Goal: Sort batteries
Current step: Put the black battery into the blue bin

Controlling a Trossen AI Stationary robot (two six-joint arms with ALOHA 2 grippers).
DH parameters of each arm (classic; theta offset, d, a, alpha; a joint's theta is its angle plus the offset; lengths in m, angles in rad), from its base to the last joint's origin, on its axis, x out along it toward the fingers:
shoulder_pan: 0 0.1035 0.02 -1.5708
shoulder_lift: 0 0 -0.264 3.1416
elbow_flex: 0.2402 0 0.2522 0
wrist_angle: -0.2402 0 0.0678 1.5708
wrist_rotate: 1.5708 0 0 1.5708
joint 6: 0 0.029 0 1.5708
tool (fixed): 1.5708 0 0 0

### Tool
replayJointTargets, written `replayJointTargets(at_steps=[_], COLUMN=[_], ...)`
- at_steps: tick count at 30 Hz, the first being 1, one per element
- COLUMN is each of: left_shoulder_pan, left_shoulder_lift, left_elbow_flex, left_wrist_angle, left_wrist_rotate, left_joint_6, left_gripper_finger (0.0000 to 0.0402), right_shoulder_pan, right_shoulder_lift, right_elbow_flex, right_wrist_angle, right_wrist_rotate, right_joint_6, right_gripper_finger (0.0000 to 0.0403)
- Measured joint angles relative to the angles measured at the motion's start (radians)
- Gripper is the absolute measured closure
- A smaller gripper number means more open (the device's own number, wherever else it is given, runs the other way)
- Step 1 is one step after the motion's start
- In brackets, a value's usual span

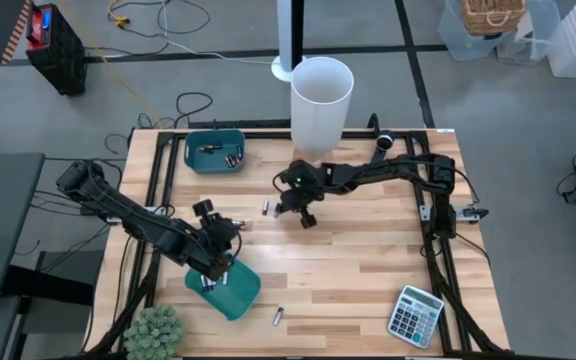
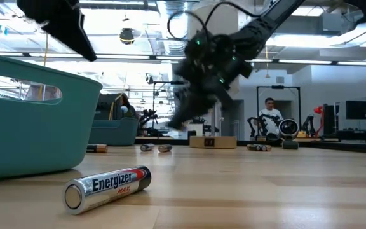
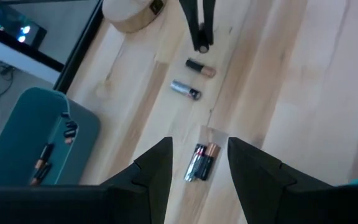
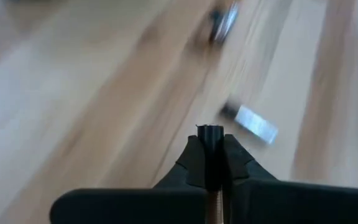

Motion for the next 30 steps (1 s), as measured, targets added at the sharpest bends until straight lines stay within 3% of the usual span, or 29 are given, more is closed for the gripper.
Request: replayJointTargets(at_steps=[7,10,22,30], left_shoulder_pan=[0.018,0.019,-0.023,-0.026], left_shoulder_lift=[-0.001,-0.030,-0.266,-0.283], left_elbow_flex=[-0.042,-0.043,-0.043,-0.043], left_wrist_angle=[-0.002,-0.003,-0.034,-0.104], left_wrist_rotate=[-0.062,-0.114,-0.381,-0.423], left_joint_6=[-0.024,-0.017,-0.068,-0.154], left_gripper_finger=[0.0253,0.0253,0.0253,0.0253], right_shoulder_pan=[0.013,0.023,0.008,-0.053], right_shoulder_lift=[0.003,0.042,0.385,0.612], right_elbow_flex=[0.136,0.243,0.828,1.143], right_wrist_angle=[0.163,0.184,0.062,-0.019], right_wrist_rotate=[-0.021,0.016,0.118,0.239], right_joint_6=[0.014,0.038,0.137,0.246], right_gripper_finger=[0.0396,0.0396,0.0394,0.0392])
